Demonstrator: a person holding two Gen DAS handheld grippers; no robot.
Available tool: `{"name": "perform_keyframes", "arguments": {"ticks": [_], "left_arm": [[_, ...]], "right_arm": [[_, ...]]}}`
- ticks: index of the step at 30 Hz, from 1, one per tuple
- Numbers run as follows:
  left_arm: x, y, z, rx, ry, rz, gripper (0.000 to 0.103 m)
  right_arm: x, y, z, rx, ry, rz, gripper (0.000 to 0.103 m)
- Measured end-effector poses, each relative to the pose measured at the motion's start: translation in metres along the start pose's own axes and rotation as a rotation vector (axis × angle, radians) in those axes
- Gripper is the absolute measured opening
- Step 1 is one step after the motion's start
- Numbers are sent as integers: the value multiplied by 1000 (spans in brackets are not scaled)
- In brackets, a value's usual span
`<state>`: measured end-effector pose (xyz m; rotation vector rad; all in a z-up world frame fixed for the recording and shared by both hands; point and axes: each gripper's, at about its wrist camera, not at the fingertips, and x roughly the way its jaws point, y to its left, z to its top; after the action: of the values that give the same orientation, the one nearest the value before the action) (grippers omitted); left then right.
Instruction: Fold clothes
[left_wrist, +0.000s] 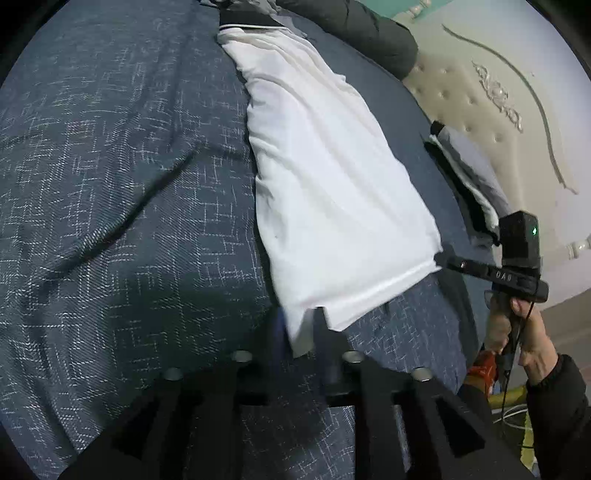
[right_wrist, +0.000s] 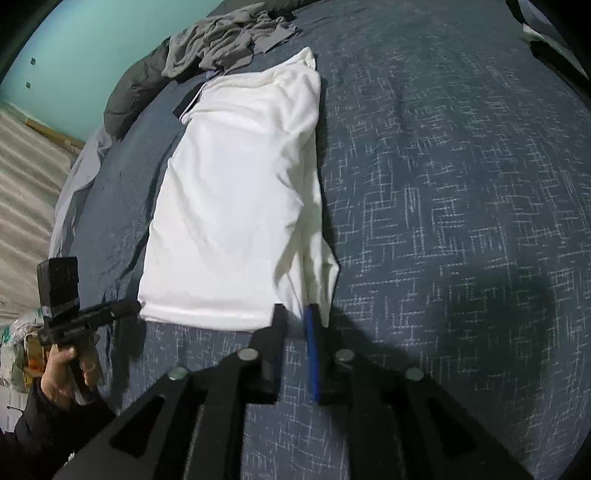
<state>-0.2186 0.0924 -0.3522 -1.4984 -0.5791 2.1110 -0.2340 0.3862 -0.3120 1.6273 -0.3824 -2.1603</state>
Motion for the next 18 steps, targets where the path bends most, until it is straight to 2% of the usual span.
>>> {"name": "perform_keyframes", "arguments": {"ticks": [2,5,6,10,14,15,16,17,18], "left_arm": [[-1,4,0,-6,-4,-2,28],[-1,9,-1,-7,-4,-7,28],[-1,12,-1,-6,-5,-10,28],[-2,9,1,27,-6,-23,26],[0,4,2,48,0,-24,6],[0,3,2,55,3,-21,4],[0,1,2,63,5,-17,4],[-1,0,2,68,5,-16,3],[-2,-2,1,71,4,-17,3]], "right_arm": [[-8,-1,1,-7,-14,12,14],[-25,-11,6,25,-85,19,18],[-26,-11,8,32,-99,23,23],[-22,-3,18,38,-129,40,25],[-10,-1,17,35,-105,8,25],[-7,-1,17,35,-99,0,22],[-4,0,17,34,-93,-8,14],[-1,0,17,34,-86,-16,3],[2,0,17,33,-80,-23,3]]}}
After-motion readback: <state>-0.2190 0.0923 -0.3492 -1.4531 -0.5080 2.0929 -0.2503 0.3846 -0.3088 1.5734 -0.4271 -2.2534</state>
